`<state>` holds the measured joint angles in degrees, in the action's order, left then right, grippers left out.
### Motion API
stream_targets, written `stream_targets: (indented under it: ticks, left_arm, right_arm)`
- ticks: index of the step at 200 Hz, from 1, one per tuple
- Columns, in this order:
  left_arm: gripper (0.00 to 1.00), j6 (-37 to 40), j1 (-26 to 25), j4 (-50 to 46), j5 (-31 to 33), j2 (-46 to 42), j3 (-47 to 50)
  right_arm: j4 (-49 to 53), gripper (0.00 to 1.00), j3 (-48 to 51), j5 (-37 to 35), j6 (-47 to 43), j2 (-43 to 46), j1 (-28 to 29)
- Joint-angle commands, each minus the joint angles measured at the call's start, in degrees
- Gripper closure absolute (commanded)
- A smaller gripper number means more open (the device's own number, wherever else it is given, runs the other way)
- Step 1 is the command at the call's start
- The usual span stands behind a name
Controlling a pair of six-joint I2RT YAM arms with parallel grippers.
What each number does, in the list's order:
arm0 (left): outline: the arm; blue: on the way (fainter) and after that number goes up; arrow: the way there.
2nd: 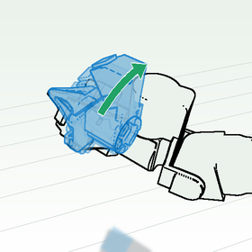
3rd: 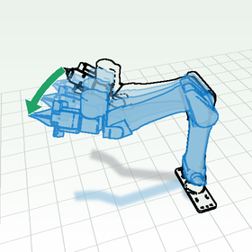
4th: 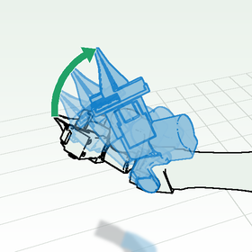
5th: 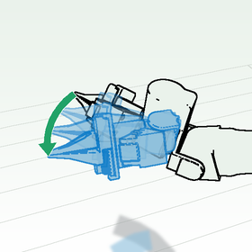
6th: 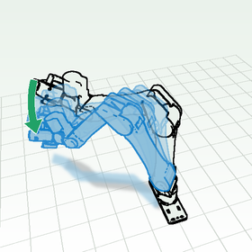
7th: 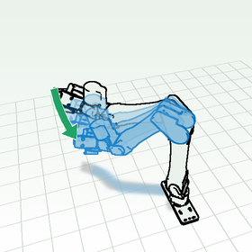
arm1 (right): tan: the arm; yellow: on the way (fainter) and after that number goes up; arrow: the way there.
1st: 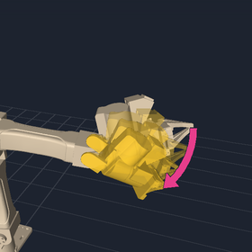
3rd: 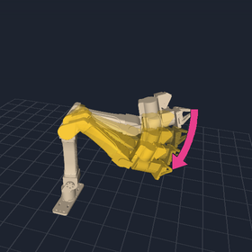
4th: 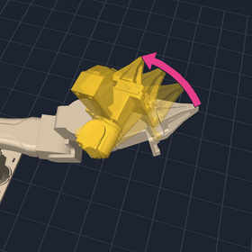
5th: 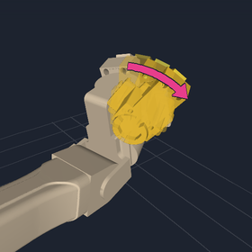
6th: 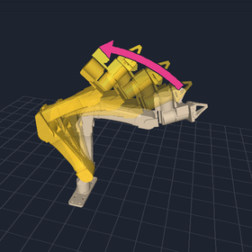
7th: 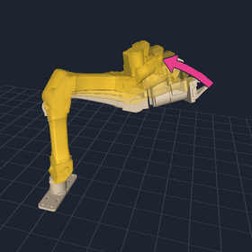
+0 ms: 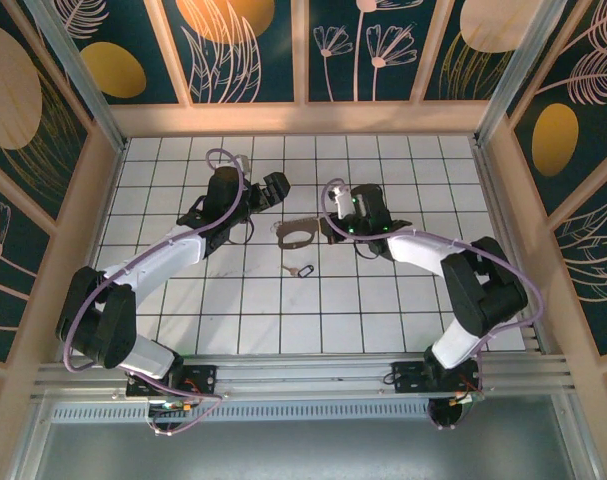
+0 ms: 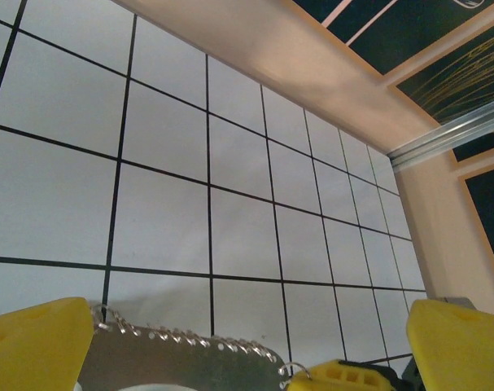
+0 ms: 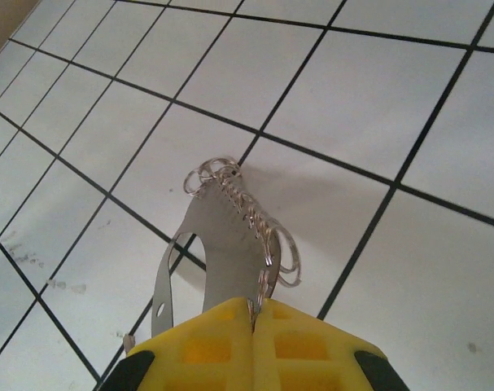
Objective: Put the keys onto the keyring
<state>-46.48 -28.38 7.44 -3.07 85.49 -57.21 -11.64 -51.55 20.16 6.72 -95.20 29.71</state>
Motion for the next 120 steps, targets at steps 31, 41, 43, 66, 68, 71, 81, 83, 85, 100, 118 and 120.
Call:
stream_targets:
  ticks: [31,41,43,66,68,71,81,83,85,100,118,120]
  left_arm:
    - [0.01,2.1,0.3,-0.1,-2.2,1.7,-2.6]
    - [0.01,2.2,0.3,-0.2,-2.4,2.0,-2.6]
    - [0.01,2.2,0.4,-0.2,-2.4,2.1,-2.6]
    - [0.01,2.1,0.3,0.1,-3.0,2.6,-2.5]
    - [0.01,2.1,0.3,0.1,-3.1,2.7,-2.5]
    - [0.01,2.1,0.3,0.1,-3.1,2.8,-2.4]
    - [0.01,2.0,0.3,0.4,-3.3,3.0,-2.3]
    - [0.01,2.0,0.3,0.5,-3.3,3.0,-2.3]
    - [0.01,2.0,0.3,0.5,-3.3,3.1,-2.2]
    - [0.01,1.7,0.3,0.8,-3.3,3.4,-2.1]
    - [0.01,1.5,0.3,1.2,-3.2,3.5,-1.8]
    - [0.01,1.5,0.3,1.2,-3.2,3.5,-1.7]
  right_arm:
    - [-6.8,1.00,1.2,2.1,4.3,-7.0,-0.2]
    - [-7.7,1.00,2.6,1.4,5.8,-6.9,-0.1]
    - [-7.9,1.00,2.8,1.2,6.1,-6.9,-0.1]
    - [-8.7,1.00,4.6,0.8,8.6,-7.1,0.1]
    - [-8.6,1.00,4.6,0.7,8.7,-7.1,0.1]
    - [-8.5,1.00,4.7,0.7,9.0,-7.3,0.2]
    - [-8.2,1.00,4.7,0.7,9.7,-7.9,0.2]
    - [-8.1,1.00,4.6,0.7,9.8,-8.0,0.3]
    - [-8.0,1.00,4.6,0.8,9.9,-8.1,0.3]
    - [-7.8,1.00,4.4,1.1,10.6,-8.9,0.3]
    - [-7.4,1.00,3.9,1.0,10.7,-9.6,0.4]
    - [-7.3,1.00,3.9,0.9,10.7,-9.8,0.4]
